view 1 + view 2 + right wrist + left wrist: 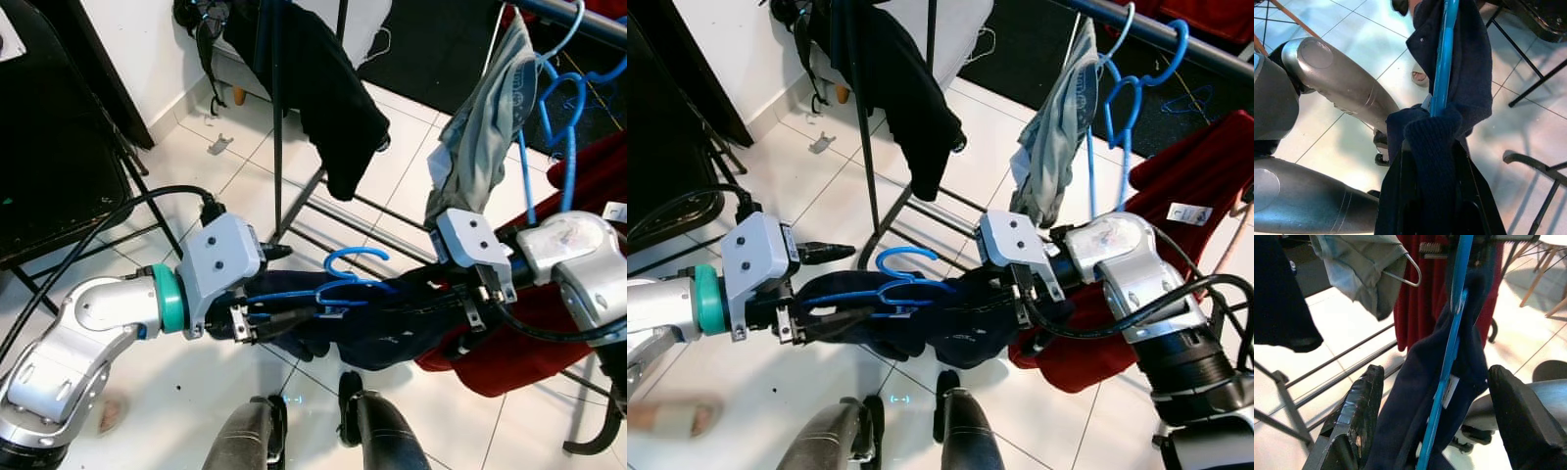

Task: Hang hanger

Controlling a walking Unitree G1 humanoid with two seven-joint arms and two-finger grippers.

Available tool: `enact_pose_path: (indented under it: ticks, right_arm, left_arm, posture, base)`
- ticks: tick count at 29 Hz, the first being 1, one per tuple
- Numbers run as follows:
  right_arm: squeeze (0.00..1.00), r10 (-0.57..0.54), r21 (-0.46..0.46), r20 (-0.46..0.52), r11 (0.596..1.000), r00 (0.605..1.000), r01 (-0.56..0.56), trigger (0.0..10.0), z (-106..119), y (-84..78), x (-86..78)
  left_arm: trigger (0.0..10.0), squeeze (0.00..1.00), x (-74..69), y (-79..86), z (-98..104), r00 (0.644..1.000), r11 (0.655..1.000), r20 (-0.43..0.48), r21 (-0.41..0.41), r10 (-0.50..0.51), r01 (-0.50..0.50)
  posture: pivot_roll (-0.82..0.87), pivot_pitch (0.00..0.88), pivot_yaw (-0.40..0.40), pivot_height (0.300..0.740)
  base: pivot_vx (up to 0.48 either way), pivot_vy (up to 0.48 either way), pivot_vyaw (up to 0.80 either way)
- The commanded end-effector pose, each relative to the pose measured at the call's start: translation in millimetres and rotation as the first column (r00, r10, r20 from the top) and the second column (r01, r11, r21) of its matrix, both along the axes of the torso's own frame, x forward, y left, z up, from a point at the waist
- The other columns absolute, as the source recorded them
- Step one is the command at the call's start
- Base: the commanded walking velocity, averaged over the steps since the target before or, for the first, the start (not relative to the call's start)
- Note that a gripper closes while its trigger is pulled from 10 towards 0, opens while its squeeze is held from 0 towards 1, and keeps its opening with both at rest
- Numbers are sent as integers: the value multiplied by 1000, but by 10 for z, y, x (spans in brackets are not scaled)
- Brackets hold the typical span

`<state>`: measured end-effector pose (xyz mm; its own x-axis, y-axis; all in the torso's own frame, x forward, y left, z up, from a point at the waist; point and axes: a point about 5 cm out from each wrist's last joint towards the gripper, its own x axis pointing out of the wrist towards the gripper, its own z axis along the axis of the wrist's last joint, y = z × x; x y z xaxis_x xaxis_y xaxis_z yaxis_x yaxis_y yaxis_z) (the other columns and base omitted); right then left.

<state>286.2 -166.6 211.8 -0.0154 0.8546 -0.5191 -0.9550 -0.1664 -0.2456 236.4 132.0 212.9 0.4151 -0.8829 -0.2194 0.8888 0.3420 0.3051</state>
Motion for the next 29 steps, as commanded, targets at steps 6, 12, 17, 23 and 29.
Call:
enact_pose_path:
  ticks: [6,12,17,23,29]
  right_arm:
    - [0,65,11,36,998,997,-65,0,44,105,9]
    - [0,91,15,52,996,995,-92,0,70,174,28]
    - [0,100,27,61,994,993,-102,0,84,237,57]
    - [0,105,32,63,994,993,-107,0,85,262,66]
    - [0,107,32,62,993,992,-109,0,81,260,70]
  left_arm:
    - [6431,0,-73,-75,-65,995,996,-38,17,-92,92]
    - [4157,0,-56,-117,-119,993,994,-60,21,-105,107]
    - [4275,0,-20,-154,-178,993,995,-75,42,-86,89]
    - [0,0,33,-167,-190,996,998,-73,43,-48,51]
    - [0,0,57,-143,-211,997,998,-78,54,-26,30]
  posture:
    - [-65,207,67,740]
    - [-67,201,67,740]
    - [-65,198,67,740]
    - [-65,198,67,740]
    - [-65,197,66,740]
  base:
    - [0,0,0]
    - [0,0,0]
    - [0,0,0]
    - [0,0,0]
    - [0,0,0]
